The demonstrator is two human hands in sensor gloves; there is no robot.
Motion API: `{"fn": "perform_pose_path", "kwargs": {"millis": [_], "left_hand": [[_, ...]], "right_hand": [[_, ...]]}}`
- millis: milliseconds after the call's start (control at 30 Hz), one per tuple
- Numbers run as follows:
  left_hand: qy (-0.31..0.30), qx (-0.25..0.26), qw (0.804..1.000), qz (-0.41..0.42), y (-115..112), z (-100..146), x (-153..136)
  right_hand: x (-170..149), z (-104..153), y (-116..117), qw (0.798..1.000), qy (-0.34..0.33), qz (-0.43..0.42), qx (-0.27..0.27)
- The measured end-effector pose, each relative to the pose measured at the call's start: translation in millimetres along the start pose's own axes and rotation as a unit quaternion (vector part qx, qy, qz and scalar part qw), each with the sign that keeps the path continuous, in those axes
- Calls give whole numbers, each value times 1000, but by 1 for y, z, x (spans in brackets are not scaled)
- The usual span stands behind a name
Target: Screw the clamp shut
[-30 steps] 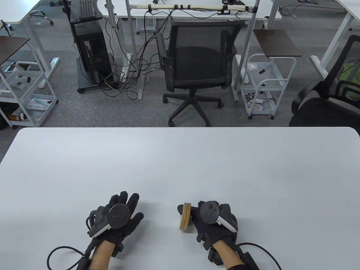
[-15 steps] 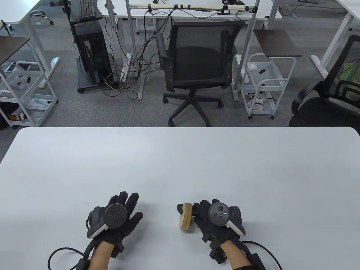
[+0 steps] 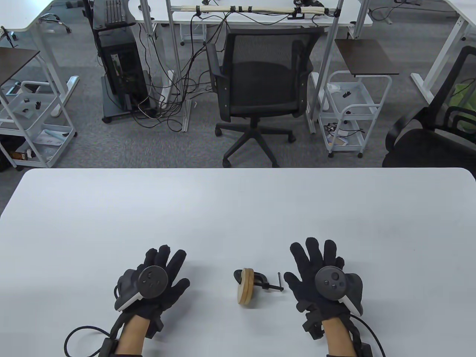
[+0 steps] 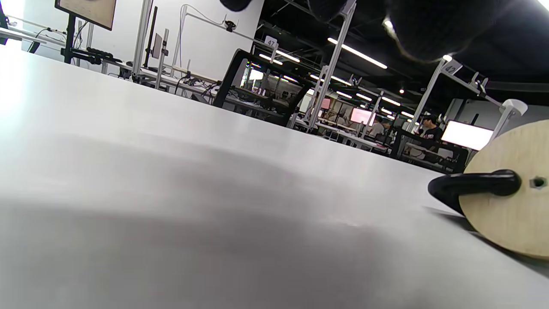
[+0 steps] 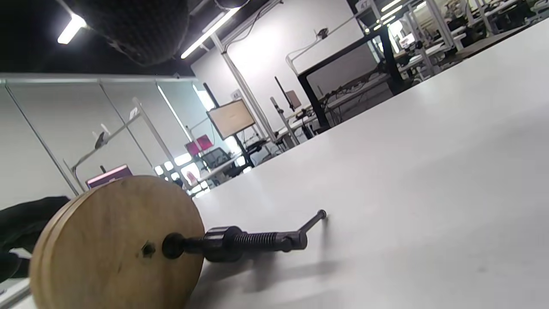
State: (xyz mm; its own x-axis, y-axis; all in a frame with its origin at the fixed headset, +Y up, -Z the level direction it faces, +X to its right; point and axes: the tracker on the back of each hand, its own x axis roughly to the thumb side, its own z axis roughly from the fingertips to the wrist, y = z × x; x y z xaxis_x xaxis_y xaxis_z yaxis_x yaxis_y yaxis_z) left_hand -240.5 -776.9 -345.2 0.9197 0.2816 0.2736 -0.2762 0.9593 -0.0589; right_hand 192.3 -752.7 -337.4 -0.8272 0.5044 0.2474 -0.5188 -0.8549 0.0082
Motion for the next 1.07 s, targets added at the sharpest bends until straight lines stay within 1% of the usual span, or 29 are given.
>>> {"fn": "perform_pose_path", "kwargs": {"millis": [100, 167, 233, 300, 333, 367, 400, 433, 467, 533, 733, 967, 1067], "left_hand": [[7, -23, 1000, -11, -3, -1, -2], [11, -31, 999, -19, -4, -2, -5], [19, -33, 999, -24, -4, -3, -7], [40, -34, 998, -37, -4, -2, -8], [44, -34, 997, -46, -5, -1, -8], [46, -29, 997, -56, -5, 0, -8], [48, -22, 997, -63, -5, 0, -8], [49, -16, 997, -65, -5, 0, -7], [46, -8, 997, -65, -5, 1, -5], [41, 0, 997, -67, -4, 1, -3], [29, 12, 997, -68, 2, 3, 4], [24, -2, 997, -67, 0, 3, 7], [24, -6, 998, -62, 0, 3, 7]], "right_hand": [[3, -2, -7, 999, -17, 34, 18], [-1, -2, -12, 998, -16, 65, 23], [-7, 1, -12, 997, -15, 73, 9], [-21, 6, -4, 998, -8, 56, -17], [-24, 6, 0, 999, 1, 47, -11], [-29, 6, 3, 998, 18, 56, 31], [-32, 7, 3, 995, 34, 77, 62], [-33, 7, 3, 993, 40, 93, 67], [-35, 7, 3, 992, 40, 101, 60], [-36, 6, 4, 993, 40, 95, 51], [-34, 5, 7, 992, 45, 98, 64], [-34, 5, 11, 990, 51, 103, 78], [-25, 7, 10, 991, 33, 100, 77]]}}
